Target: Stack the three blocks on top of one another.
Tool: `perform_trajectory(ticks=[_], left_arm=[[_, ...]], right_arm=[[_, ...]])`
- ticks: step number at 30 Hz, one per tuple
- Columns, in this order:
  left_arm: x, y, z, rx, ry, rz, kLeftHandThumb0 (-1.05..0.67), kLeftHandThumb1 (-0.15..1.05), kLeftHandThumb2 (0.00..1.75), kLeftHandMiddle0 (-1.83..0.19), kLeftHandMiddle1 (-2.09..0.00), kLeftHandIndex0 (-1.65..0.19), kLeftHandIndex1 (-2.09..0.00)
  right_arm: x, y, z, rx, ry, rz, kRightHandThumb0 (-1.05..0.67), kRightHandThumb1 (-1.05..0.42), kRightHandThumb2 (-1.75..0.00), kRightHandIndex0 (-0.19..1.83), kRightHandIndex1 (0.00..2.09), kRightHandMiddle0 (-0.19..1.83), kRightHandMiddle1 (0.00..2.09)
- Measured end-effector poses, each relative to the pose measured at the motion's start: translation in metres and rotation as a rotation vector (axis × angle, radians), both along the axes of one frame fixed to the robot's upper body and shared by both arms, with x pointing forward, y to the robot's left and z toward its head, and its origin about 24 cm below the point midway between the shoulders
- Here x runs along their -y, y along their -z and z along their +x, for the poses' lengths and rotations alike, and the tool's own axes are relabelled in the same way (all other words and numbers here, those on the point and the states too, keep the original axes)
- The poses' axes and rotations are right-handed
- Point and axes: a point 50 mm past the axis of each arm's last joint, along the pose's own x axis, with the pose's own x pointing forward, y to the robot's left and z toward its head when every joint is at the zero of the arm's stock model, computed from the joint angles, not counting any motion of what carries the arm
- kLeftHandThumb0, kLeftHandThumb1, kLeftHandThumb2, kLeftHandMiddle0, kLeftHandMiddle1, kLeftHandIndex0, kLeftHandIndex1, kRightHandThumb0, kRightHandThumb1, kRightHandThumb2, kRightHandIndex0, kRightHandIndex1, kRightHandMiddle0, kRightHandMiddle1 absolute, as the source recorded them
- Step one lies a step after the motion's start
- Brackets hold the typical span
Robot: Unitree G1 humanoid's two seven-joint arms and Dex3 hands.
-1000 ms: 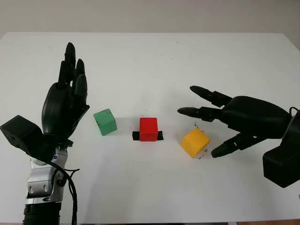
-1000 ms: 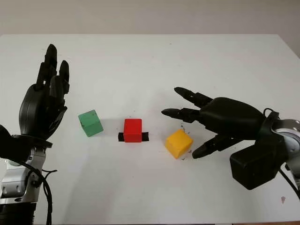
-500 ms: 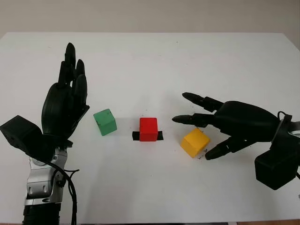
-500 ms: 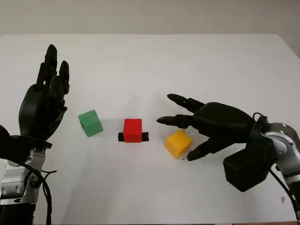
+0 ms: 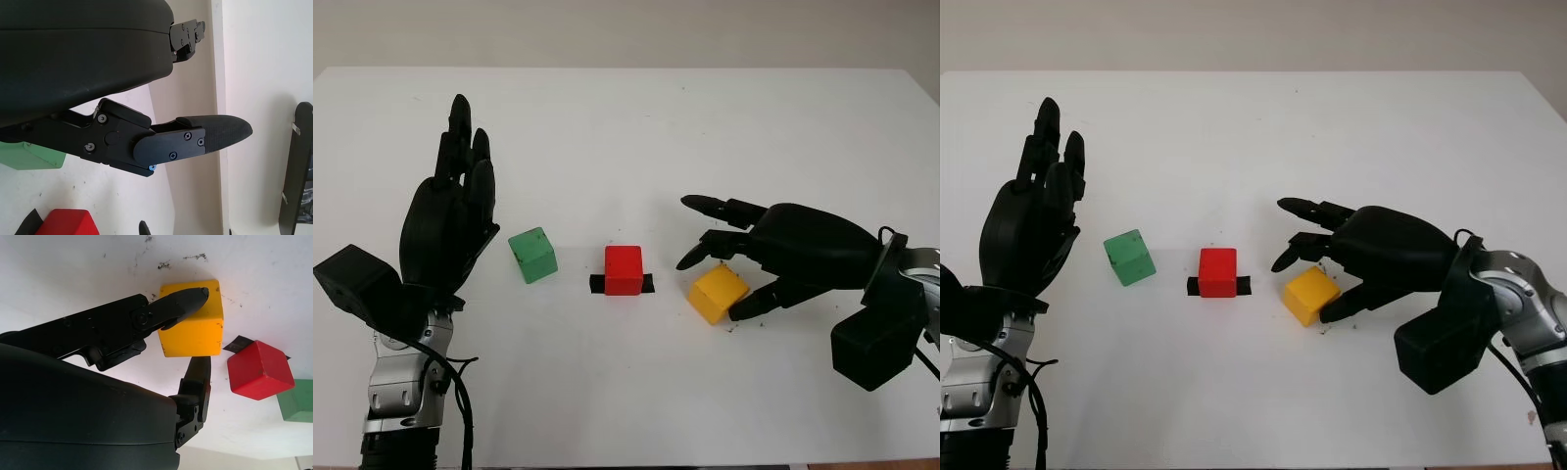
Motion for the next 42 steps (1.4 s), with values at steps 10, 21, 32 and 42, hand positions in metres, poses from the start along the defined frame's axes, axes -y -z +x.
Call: perform_trajectory(ticks=[10, 21, 32, 42], left_arm=[[0.000, -0.002, -0.001, 0.010, -0.003, 0.002, -0.75, 1.05, 0.58, 0.19, 0.00, 0.19, 0.00], [0.001, -0.002, -0.001, 0.016, -0.003, 0.002, -0.76, 1.05, 0.57, 0.19, 0.00, 0.19, 0.00], [0.002, -0.002, -0.001, 0.021, -0.009, -0.004, -0.75, 1.05, 0.57, 0.19, 0.00, 0.19, 0.00], [0.006, -0.001, 0.000, 0.005, -0.023, -0.021, -0.75, 1.05, 0.57, 0.19, 0.00, 0.19, 0.00]], right_arm=[[-0.001, -0.006, 0.005, 0.029, -0.024, -0.004, -0.38, -0.99, -0.05, 0.18, 0.08, 0.28, 1.47], [-0.003, -0.024, 0.016, 0.058, -0.033, -0.018, -0.38, -0.98, -0.05, 0.23, 0.08, 0.32, 1.46], [-0.022, -0.098, 0.037, 0.153, -0.075, -0.042, -0.40, -0.90, -0.05, 0.29, 0.07, 0.53, 1.21], [-0.072, -0.132, 0.044, 0.275, -0.268, -0.085, -0.44, -0.83, -0.05, 0.33, 0.05, 0.72, 1.08]])
